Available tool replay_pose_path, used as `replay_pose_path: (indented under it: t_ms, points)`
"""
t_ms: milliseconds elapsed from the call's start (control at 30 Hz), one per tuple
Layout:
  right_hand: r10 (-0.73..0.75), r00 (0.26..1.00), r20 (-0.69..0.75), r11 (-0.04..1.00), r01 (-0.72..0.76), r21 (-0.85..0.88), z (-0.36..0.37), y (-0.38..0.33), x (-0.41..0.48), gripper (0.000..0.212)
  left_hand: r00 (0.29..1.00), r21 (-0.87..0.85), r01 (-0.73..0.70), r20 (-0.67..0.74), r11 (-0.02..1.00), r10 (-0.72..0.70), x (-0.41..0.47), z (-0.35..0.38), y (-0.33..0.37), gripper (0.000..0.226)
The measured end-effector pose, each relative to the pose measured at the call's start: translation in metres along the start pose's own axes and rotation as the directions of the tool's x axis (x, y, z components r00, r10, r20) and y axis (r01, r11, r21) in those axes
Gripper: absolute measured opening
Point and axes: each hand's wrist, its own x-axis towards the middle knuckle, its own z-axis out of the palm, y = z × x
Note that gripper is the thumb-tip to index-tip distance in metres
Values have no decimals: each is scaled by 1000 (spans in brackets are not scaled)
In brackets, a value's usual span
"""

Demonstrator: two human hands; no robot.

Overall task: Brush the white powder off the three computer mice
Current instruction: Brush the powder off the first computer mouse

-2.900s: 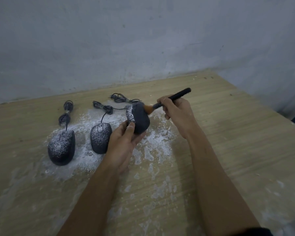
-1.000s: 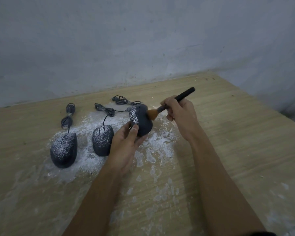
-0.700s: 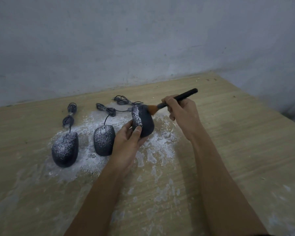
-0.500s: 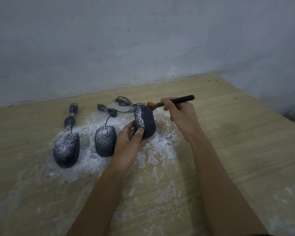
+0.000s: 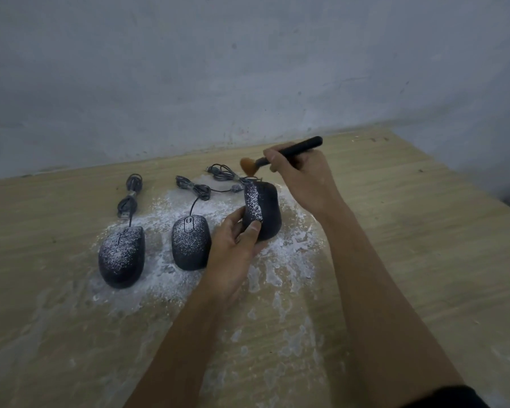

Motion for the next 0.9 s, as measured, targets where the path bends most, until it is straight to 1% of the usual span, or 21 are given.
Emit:
replay_pose_path:
  t_ms: [67,133,200,267,300,400,433,500,533,567,633,700,733,800,833,867,900]
  points:
    - [20,997,-70,1000,-19,18,2,3,3,18,1000,5,1,2,1000,-1,1,-2,-1,39]
    - [15,996,-92,1000,-17,-16,0,6,4,20,1000,14,-1,8,1000,1,1,-2,-2,37]
    - [-10,1000,-23,998,9,-55,1,5,3,19,1000,13,-5,9,1000,5,2,-1,-3,37]
    - [-31,999,39,998,33,-48,5,2,1,18,1000,0,-9,9,1000,9,1,-1,-4,37]
    - [-31,999,25,999,32,-25,6,1,2,17,1000,-2,-11,9,1000,11,1,0,-4,38]
    - [2,995,-97,1000,-3,-10,0,2,5,17,1000,3,-7,13,1000,7,1,-1,-3,41]
    - [12,996,-92,1000,-14,-25,-2,3,6,18,1000,7,-7,16,1000,7,1,-1,-3,41]
    - [10,1000,-3,999,-10,-42,-2,4,4,18,1000,10,-9,19,1000,9,1,0,-2,41]
    - [2,999,32,1000,-1,-28,-1,3,2,17,1000,11,-8,19,1000,8,1,0,-2,41]
    - [-2,999,38,1000,2,-5,1,2,1,17,1000,13,-5,19,1000,4,1,0,-2,42]
    - [18,999,-29,999,-16,44,2,2,2,16,1000,12,5,21,1000,-6,1,-1,-1,44]
    - [32,995,-93,998,-28,47,-1,1,6,16,1000,10,9,25,1000,-9,0,-1,0,44]
    - [25,997,-75,999,-23,26,-3,1,7,16,1000,14,6,26,1000,-6,0,-1,1,43]
    - [0,999,34,1000,1,-19,-1,0,4,13,1000,22,2,29,1000,-2,-1,0,1,41]
    - [-14,997,81,1000,15,-13,1,-2,2,12,1000,23,1,27,1000,-2,-2,0,1,41]
    - [-23,995,95,1000,22,7,3,-3,1,12,1000,23,1,26,1000,-2,-2,0,1,40]
    - [-26,997,74,999,24,29,4,-4,2,14,1000,24,2,23,1000,-3,-2,0,2,39]
